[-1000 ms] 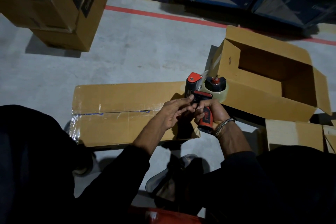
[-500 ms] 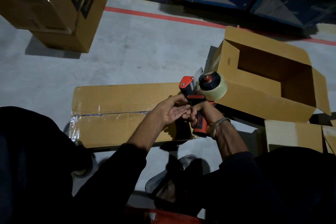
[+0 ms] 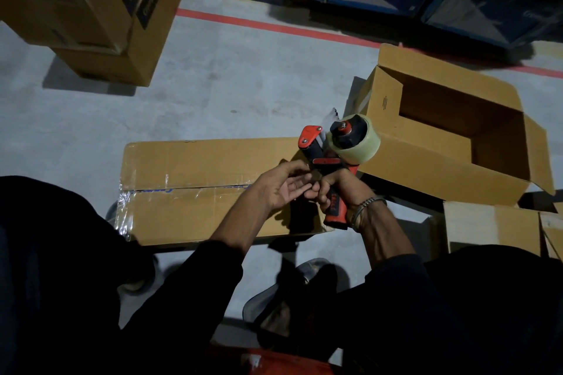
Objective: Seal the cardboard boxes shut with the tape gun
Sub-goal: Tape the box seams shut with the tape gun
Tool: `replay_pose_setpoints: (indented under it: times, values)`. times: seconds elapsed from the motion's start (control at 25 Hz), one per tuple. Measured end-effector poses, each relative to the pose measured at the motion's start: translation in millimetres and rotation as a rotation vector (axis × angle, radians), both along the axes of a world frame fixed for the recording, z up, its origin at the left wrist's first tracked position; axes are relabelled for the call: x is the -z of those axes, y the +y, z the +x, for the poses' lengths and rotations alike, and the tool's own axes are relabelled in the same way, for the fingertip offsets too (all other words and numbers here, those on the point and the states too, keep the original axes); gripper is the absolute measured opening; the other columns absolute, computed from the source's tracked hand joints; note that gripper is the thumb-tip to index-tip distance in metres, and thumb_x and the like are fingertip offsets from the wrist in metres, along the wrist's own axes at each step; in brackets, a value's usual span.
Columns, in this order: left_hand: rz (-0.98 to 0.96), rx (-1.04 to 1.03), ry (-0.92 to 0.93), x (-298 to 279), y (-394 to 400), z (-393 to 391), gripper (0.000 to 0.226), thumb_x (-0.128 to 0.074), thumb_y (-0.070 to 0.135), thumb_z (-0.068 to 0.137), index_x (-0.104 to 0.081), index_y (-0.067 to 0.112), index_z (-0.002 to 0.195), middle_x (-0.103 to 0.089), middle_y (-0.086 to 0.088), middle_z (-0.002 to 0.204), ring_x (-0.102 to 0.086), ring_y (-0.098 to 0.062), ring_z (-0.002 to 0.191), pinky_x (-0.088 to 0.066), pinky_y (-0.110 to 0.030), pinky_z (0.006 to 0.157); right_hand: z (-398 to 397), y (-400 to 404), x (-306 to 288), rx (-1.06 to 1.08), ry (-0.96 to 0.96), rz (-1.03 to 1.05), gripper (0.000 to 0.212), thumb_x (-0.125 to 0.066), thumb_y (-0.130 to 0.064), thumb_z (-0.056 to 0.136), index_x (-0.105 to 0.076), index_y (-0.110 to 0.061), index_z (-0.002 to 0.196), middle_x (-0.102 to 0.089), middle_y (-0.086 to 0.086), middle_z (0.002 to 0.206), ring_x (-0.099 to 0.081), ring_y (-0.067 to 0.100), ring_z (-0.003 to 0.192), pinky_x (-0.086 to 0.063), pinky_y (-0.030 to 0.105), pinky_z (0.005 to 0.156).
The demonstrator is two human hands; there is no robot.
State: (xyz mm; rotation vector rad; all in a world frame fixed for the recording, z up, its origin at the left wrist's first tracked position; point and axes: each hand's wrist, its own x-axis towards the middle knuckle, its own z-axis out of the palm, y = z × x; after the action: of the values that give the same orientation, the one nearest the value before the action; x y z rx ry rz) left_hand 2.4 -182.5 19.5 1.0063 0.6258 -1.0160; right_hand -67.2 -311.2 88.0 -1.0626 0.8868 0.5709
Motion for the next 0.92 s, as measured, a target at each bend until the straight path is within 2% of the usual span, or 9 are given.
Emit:
replay_pose_setpoints:
  times: [0.16,0.24,0.36,0.48,0.56,0.64,0.72,0.84,0.92]
  values:
    - [-0.071,0.038,-0.013,-6,3,7,0.044,-0.076,0.029,0.083,-0.066,0.006,0.118,-0.074,-0.011,0.118,-0.074,-0.026,0.101,-0.055,-0.047,0.105,-1,-5,-2,0.078,-0.017,0.026,0.031,-0.032,0.011,0.083,-0.056,-0.001,0.066,-0.067,0.02,0.066,-0.043,0.01,0.034,-0.036,0.015,0.036]
    - [-0.112,0.055,-0.028,-10,2,9,0.065,-0.086,0.033,0.078,-0.062,0.007,0.133,-0.068,-0.016,0.132,-0.074,-0.031,0.108,-0.058,-0.046,0.101,0,-8,-5,0.081,-0.025,0.036,0.028,-0.032,0.011,0.082,-0.054,-0.001,0.069,-0.067,0.02,0.066,-0.043,0.01,0.034,-0.035,0.015,0.036]
    - [-0.193,0.021,-0.015,-16,2,8,0.075,-0.091,0.022,0.076,-0.057,0.004,0.141,-0.06,-0.024,0.139,-0.074,-0.034,0.11,-0.063,-0.038,0.087,-2,-15,-13,0.043,-0.054,0.04,0.027,-0.033,0.01,0.082,-0.055,-0.001,0.07,-0.066,0.02,0.065,-0.042,0.009,0.035,-0.035,0.016,0.037]
    - [-0.315,-0.036,0.035,-22,8,8,0.066,-0.086,0.013,0.082,-0.056,0.0,0.139,-0.064,-0.022,0.134,-0.07,-0.036,0.117,-0.063,-0.039,0.087,-2,-19,-21,-0.041,-0.075,0.022,0.025,-0.035,0.01,0.081,-0.055,-0.001,0.07,-0.068,0.021,0.069,-0.04,0.01,0.035,-0.036,0.017,0.038]
    - [-0.423,-0.092,0.092,-23,11,6,0.054,-0.082,0.011,0.086,-0.056,0.006,0.133,-0.065,-0.019,0.129,-0.067,-0.034,0.122,-0.062,-0.041,0.09,-2,-22,-28,-0.084,-0.095,0.015,0.024,-0.036,0.011,0.079,-0.056,-0.001,0.069,-0.068,0.022,0.07,-0.039,0.01,0.035,-0.036,0.017,0.038]
    - [-0.503,-0.124,0.128,-26,12,2,0.055,-0.081,0.012,0.087,-0.053,0.006,0.134,-0.063,-0.018,0.132,-0.066,-0.031,0.123,-0.062,-0.042,0.091,-2,-25,-37,-0.095,-0.116,0.029,0.022,-0.038,0.011,0.076,-0.056,0.0,0.069,-0.068,0.021,0.07,-0.039,0.01,0.034,-0.036,0.017,0.038]
    - [-0.531,-0.117,0.143,-29,10,2,0.047,-0.079,0.009,0.087,-0.057,0.002,0.129,-0.066,-0.016,0.118,-0.067,-0.023,0.113,-0.063,-0.041,0.088,-1,-26,-47,-0.086,-0.13,0.053,0.017,-0.041,0.008,0.069,-0.055,0.0,0.068,-0.067,0.021,0.07,-0.038,0.009,0.033,-0.036,0.017,0.037]
    - [-0.502,-0.111,0.168,-40,7,4,0.022,-0.071,-0.003,0.085,-0.064,-0.003,0.106,-0.069,-0.013,0.089,-0.07,-0.018,0.09,-0.066,-0.038,0.077,3,-25,-58,-0.113,-0.124,0.049,0.014,-0.044,0.006,0.065,-0.057,0.0,0.065,-0.067,0.019,0.069,-0.038,0.009,0.033,-0.037,0.017,0.036]
    - [-0.459,-0.111,0.17,-44,6,2,0.017,-0.072,-0.004,0.08,-0.069,-0.003,0.097,-0.071,-0.011,0.083,-0.073,-0.016,0.075,-0.066,-0.035,0.071,4,-25,-63,-0.13,-0.13,0.053,0.014,-0.045,0.006,0.065,-0.058,0.001,0.065,-0.066,0.018,0.069,-0.039,0.009,0.033,-0.037,0.017,0.036]
